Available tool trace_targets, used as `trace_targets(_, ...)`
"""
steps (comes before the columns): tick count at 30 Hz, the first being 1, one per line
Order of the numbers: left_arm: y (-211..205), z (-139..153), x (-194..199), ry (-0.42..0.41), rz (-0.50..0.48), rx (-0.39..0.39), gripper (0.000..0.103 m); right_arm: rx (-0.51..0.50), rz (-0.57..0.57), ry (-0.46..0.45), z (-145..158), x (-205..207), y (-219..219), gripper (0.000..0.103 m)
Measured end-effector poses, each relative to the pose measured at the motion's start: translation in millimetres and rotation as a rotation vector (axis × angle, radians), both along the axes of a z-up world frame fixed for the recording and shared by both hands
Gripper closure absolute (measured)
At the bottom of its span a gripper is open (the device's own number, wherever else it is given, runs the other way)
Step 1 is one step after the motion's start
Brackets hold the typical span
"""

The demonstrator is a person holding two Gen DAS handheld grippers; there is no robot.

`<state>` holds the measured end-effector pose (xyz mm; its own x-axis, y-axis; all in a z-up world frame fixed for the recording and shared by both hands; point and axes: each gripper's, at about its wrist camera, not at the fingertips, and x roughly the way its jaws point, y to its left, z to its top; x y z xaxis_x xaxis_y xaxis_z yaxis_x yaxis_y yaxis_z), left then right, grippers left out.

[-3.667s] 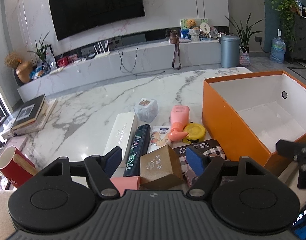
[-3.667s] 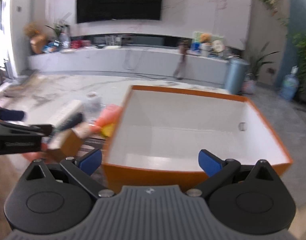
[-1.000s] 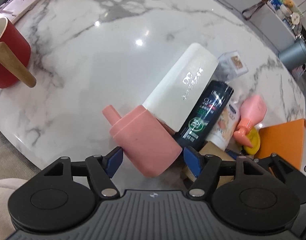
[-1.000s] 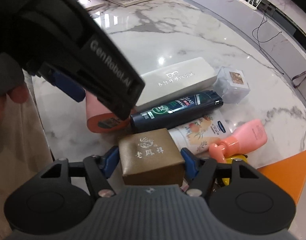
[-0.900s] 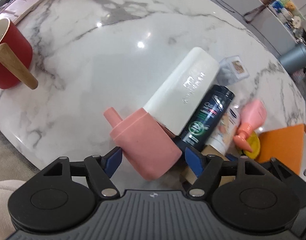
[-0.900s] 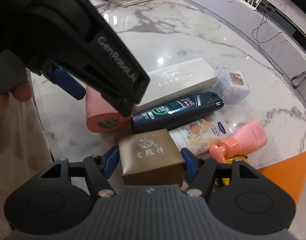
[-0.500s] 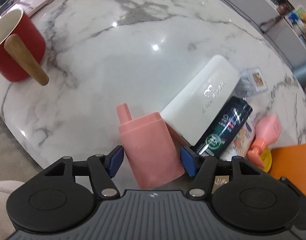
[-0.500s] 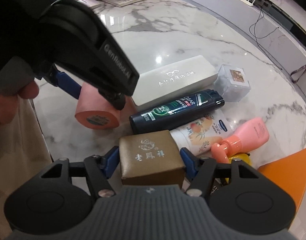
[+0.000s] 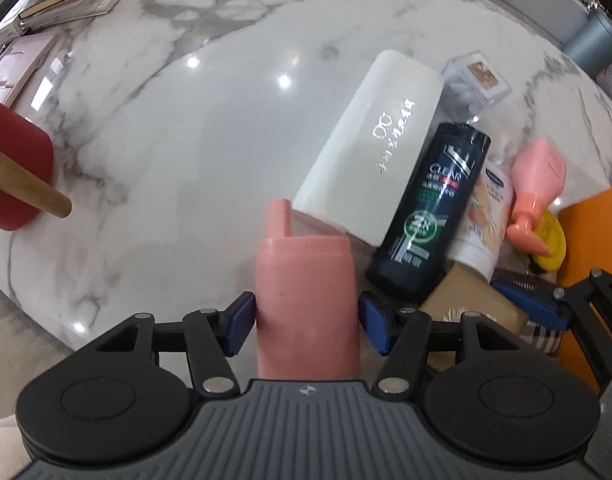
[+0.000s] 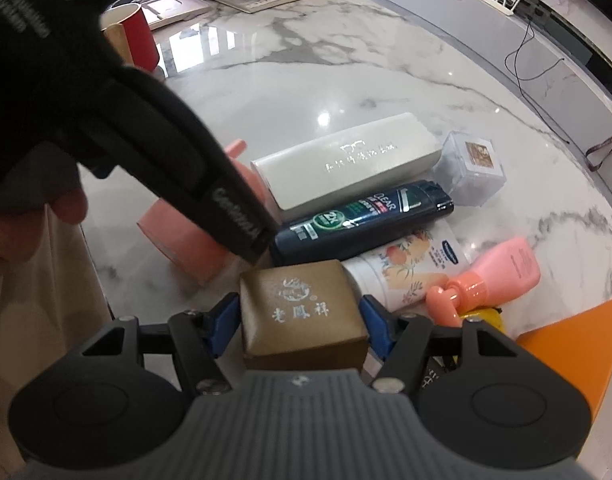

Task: Organize rigid objects
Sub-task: 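Carry the gold box with the right tool while the left tool carries the pink bottle into the orange box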

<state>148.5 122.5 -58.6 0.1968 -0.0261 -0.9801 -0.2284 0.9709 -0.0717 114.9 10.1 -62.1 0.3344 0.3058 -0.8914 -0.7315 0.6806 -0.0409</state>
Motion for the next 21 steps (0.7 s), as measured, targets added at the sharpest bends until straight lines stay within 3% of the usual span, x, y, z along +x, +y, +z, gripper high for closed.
trace_targets(1,-0.1,0.2,0.7,-0.006,-0.006,0.007,0.041,-0.003,0.001,-0.004,-0.7,-0.3,0.6,0.038)
trace_targets(4,-4.7,0.8,-1.4,-0.016,-0.037,0.019,0.041,0.0,-0.004,-0.018,-0.7,-2.4,0.9,0.039)
trace_targets(9,-0.8,8.7,-6.9,-0.052,-0.008,0.006,0.041,0.016,-0.02,-0.043,7.9,-6.5,-1.1,0.039)
trace_targets(21,3.3,42.8,-36.6,-0.2,0.026,-0.124,0.041,0.065,-0.083,-0.133,47.6,-17.5,-22.2,0.043)
